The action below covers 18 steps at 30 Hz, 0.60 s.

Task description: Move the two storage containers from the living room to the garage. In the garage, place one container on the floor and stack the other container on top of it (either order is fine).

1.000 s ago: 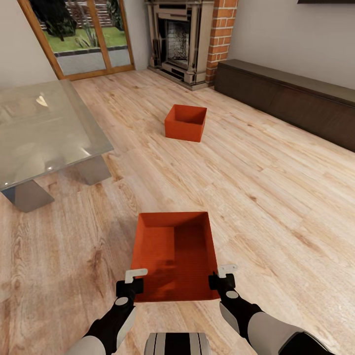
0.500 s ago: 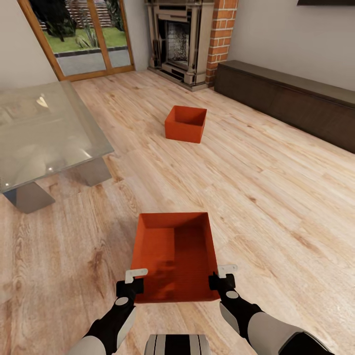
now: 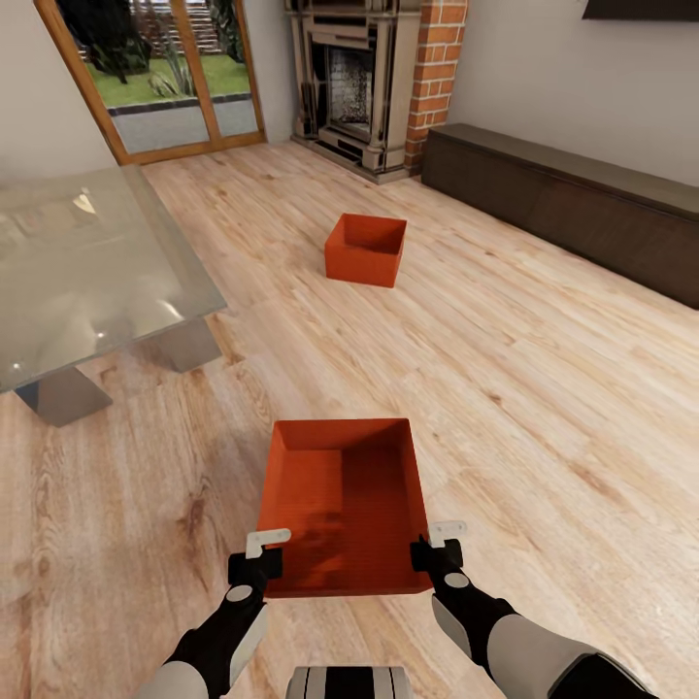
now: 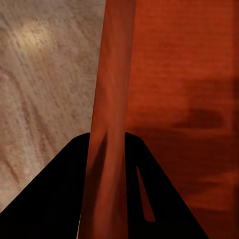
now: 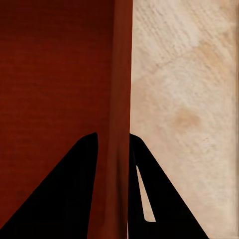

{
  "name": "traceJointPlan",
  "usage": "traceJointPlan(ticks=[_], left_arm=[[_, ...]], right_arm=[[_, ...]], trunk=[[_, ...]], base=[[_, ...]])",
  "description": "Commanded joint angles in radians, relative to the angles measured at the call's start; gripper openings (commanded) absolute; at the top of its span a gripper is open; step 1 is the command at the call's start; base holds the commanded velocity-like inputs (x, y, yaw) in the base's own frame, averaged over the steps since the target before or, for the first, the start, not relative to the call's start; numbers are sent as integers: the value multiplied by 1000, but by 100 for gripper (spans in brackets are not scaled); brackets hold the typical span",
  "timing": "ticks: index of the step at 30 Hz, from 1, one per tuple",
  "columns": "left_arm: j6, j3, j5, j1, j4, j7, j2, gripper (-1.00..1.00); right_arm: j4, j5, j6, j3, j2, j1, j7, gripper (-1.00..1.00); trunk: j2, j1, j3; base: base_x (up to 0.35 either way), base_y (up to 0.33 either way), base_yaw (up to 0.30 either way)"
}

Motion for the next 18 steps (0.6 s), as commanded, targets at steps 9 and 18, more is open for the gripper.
traceJointPlan(ticks=[9,18], left_arm=[[-4,-2,8,0,1,16,2,-100],[-4,-1,8,-1,1,16,3,-100]], right_arm=[[2,-14,-7,-10,0,-1,-6,-100],[2,-14,-7,-10,2,-1,-6,-100]], trunk=[[63,-35,28],[126,-69,56]], base=[[0,0,0],[0,0,0]])
